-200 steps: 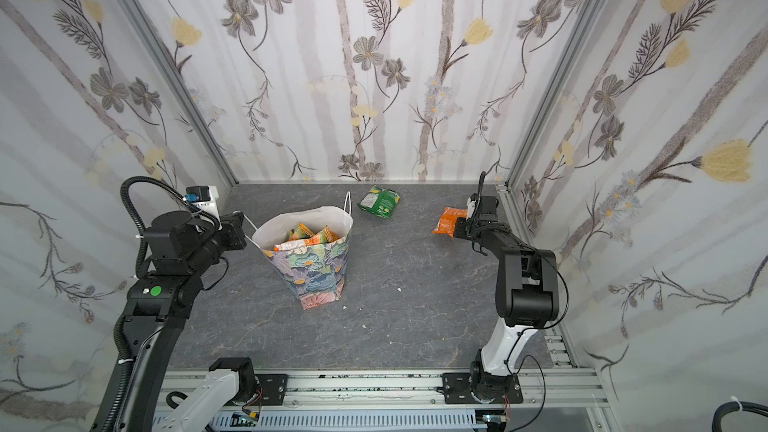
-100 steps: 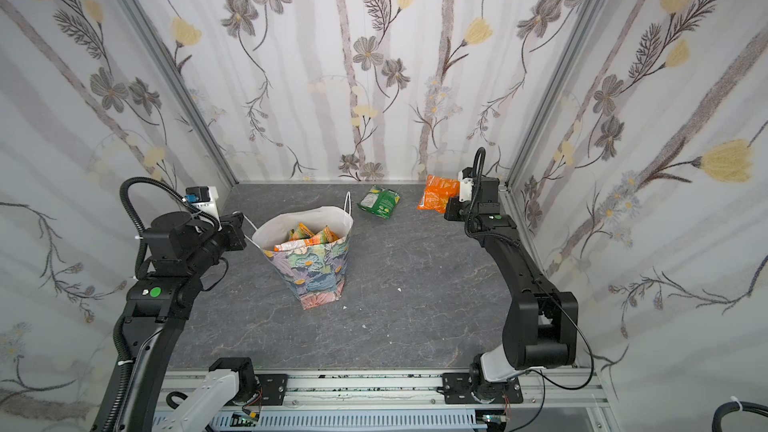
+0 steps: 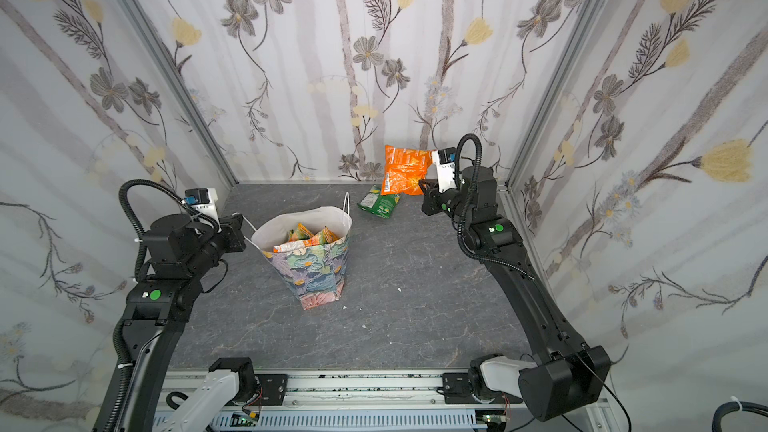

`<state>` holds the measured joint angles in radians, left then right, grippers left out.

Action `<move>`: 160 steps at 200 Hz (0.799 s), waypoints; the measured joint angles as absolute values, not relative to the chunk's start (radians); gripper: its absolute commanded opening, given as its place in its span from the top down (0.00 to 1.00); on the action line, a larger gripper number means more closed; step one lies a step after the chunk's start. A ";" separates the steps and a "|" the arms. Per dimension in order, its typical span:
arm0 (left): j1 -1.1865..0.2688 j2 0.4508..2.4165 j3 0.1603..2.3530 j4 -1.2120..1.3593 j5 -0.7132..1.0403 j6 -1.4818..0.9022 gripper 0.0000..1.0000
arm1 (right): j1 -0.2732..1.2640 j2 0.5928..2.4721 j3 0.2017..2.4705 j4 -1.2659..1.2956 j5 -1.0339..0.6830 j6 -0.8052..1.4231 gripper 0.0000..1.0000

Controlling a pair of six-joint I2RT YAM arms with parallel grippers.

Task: Place the snacks into the paper bag
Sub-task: 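Lift the orange chip bag with the right gripper and carry it over the paper bag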

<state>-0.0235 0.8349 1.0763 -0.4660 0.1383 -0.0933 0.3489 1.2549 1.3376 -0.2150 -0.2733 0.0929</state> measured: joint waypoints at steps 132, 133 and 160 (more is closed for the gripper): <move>-0.023 0.822 1.062 -0.454 0.139 -0.094 1.00 | 0.842 1.426 1.505 -0.176 0.149 -0.351 1.00; -0.023 0.822 1.062 -0.454 0.139 -0.094 1.00 | 0.844 1.427 1.506 -0.176 0.151 -0.353 1.00; -0.023 0.820 1.062 -0.454 0.139 -0.094 1.00 | 0.910 1.479 1.510 -0.150 0.223 -0.442 1.00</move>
<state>-0.0235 0.8200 1.0622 -0.4541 0.1387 -0.0937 0.9104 1.4792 1.5105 -0.1497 0.2226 -0.4423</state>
